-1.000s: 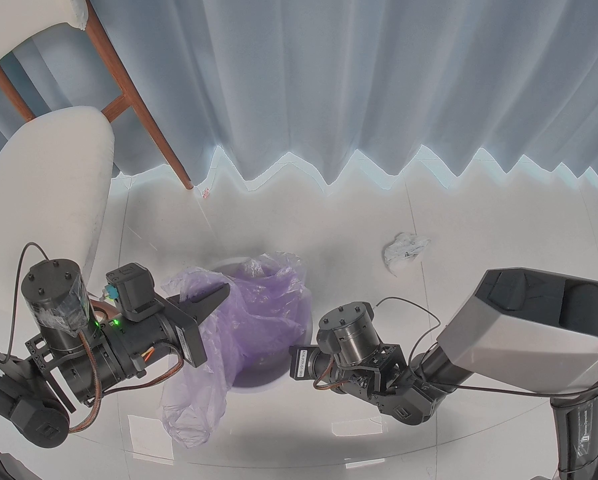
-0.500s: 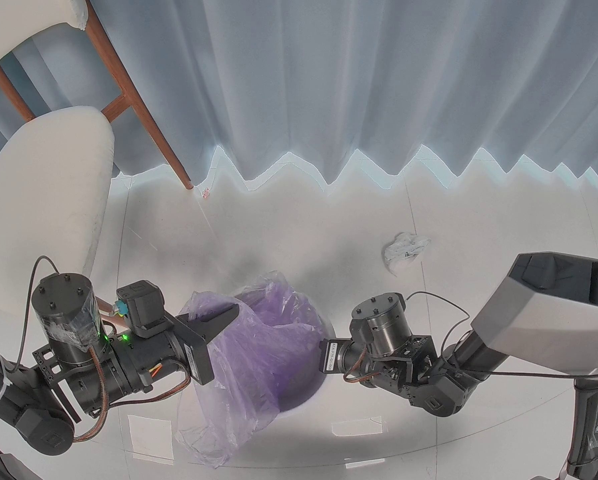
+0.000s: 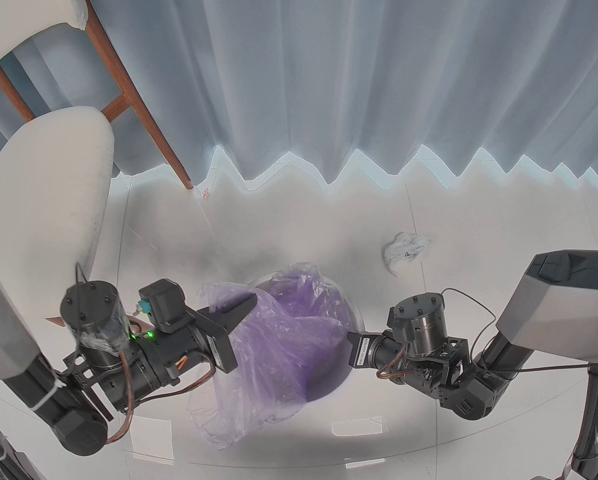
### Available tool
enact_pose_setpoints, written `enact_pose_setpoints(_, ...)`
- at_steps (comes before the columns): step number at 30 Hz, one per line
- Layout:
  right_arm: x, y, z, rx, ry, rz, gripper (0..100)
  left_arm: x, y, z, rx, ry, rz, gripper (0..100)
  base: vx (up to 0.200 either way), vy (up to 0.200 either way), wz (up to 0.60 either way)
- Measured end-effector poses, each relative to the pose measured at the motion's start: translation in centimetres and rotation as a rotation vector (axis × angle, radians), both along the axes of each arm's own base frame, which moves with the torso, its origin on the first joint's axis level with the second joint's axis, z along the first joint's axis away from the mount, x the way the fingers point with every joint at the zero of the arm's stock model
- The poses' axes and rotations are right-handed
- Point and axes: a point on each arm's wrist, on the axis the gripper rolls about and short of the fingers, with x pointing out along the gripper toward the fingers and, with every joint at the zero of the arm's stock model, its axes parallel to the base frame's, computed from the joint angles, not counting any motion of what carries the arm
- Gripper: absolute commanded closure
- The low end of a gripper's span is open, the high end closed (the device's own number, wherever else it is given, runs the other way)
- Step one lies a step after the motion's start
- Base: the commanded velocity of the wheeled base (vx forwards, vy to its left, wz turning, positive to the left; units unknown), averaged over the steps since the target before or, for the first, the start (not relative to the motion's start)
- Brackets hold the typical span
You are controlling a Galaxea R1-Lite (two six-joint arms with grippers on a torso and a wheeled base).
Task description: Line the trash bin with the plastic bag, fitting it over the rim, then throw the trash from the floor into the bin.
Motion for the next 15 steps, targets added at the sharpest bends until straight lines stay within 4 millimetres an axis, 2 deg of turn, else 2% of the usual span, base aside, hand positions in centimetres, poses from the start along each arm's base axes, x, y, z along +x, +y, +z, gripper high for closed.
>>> enact_pose_setpoints(6,-0.5,-0.9,-0.9,-0.004,0.001,-0.009,100,0.8,-1.2,-2.9,0.026,0.067,-0.020,100,0.000,0.000,0.00)
enact_pose_setpoints(15,-0.3,-1.4,-1.7,-0.006,0.004,-0.024,100,0.7,-2.1,-4.2,0.050,0.104,-0.042,100,0.000,0.000,0.00)
